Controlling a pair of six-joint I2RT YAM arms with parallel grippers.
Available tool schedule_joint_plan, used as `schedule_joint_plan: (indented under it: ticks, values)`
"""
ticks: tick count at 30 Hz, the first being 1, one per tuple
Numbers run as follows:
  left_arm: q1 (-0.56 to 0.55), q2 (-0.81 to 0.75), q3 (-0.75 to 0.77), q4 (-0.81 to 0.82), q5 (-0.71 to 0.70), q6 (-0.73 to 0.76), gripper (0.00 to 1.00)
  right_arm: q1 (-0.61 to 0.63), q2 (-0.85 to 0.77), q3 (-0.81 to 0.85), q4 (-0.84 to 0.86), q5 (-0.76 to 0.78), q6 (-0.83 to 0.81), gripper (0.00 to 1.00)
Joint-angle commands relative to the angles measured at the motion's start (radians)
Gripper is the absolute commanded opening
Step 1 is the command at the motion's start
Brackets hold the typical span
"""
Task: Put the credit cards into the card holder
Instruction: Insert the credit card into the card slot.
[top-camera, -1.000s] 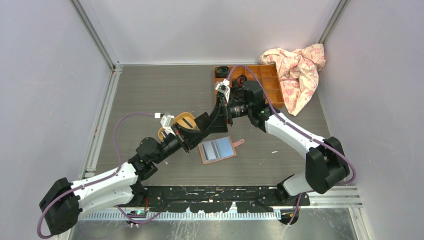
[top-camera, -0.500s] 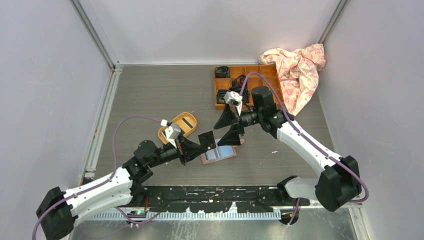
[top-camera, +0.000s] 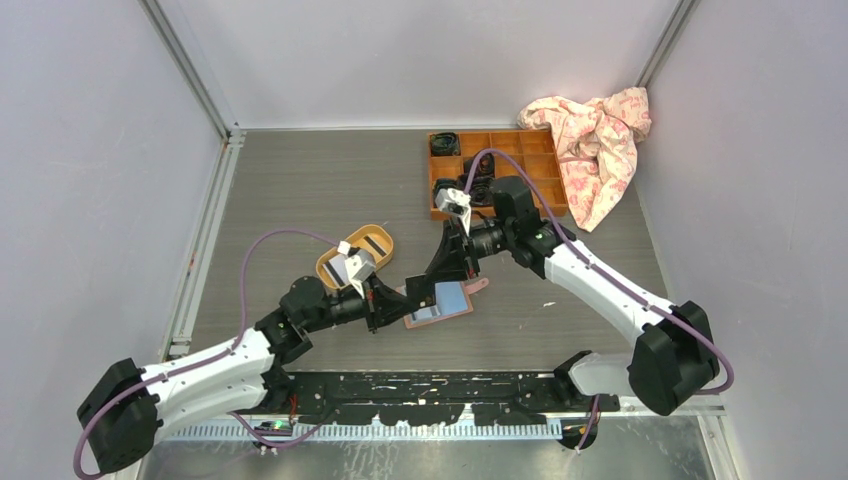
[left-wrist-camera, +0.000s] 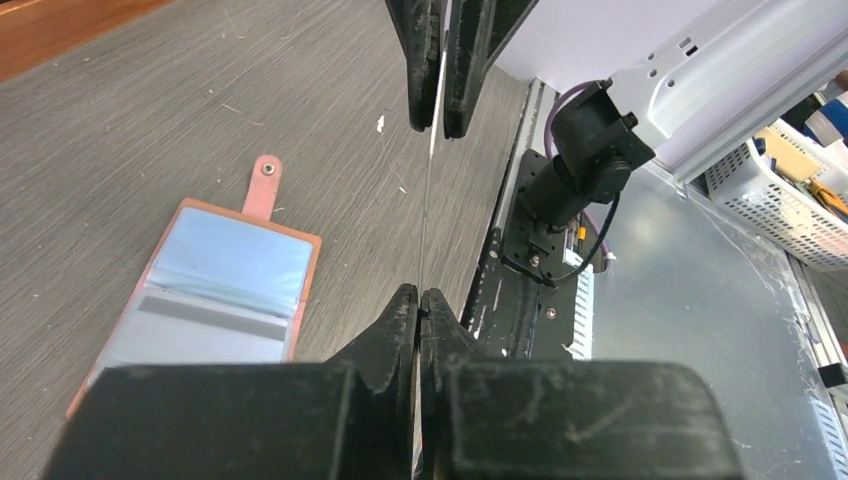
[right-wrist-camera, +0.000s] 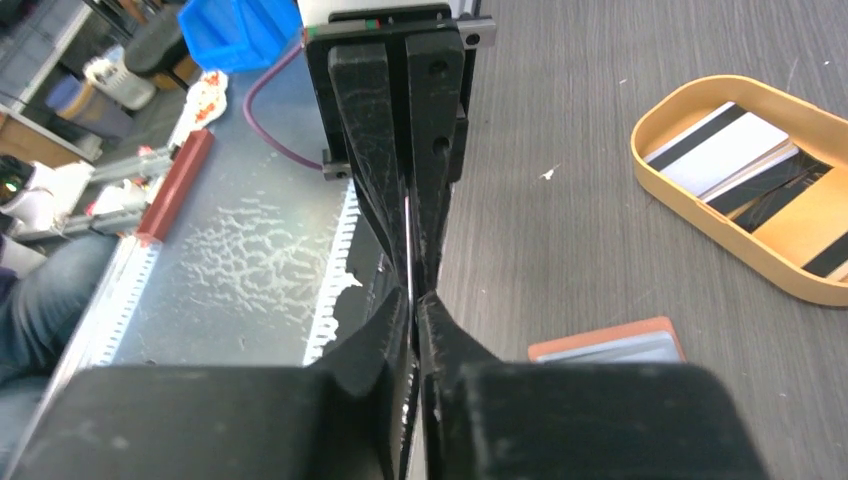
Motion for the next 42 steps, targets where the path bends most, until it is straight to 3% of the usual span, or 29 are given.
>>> schedule_joint_plan:
  ticks: [1,3,6,8,11,14,18,22,31,42]
  values:
    - [-0.003,0.002,0.037,0.047,0.004,0.016,0.0,0.008,-0.002,0.017,0.042,0.001,0.023,0.05]
    - [-0.003,-0.008,0.037,0.021,-0.044,0.001,0.04,0.005,-0.002,0.022,0.022,0.012,0.02,0.01]
    - [-0.003,-0.078,0.034,-0.127,-0.208,-0.044,0.38,-0.026,0.013,0.02,-0.036,0.035,0.022,0.01]
    - [-0.004,-0.151,0.018,-0.239,-0.3,-0.095,0.53,-0.071,0.036,0.015,-0.058,0.06,0.04,0.01]
    - [-0.003,-0.254,-0.059,-0.279,-0.375,-0.228,0.62,-0.131,0.096,0.011,-0.075,0.102,0.089,0.01]
    - [-0.003,-0.319,-0.138,-0.235,-0.39,-0.344,0.6,-0.17,0.186,0.017,-0.126,0.153,0.095,0.01]
    - [-0.003,-0.276,-0.15,-0.178,-0.388,-0.402,0.48,-0.202,0.344,0.088,-0.285,0.199,0.038,0.01]
    - [-0.009,-0.126,-0.095,-0.122,-0.361,-0.395,0.38,-0.204,0.421,0.135,-0.377,0.25,-0.017,0.01]
    - [-0.054,0.316,0.085,-0.03,-0.339,-0.345,0.31,-0.206,0.488,0.144,-0.37,0.283,-0.003,0.01]
    - [-0.058,0.516,0.203,-0.109,-0.39,-0.291,0.21,-0.211,0.509,0.151,-0.347,0.251,0.02,0.01]
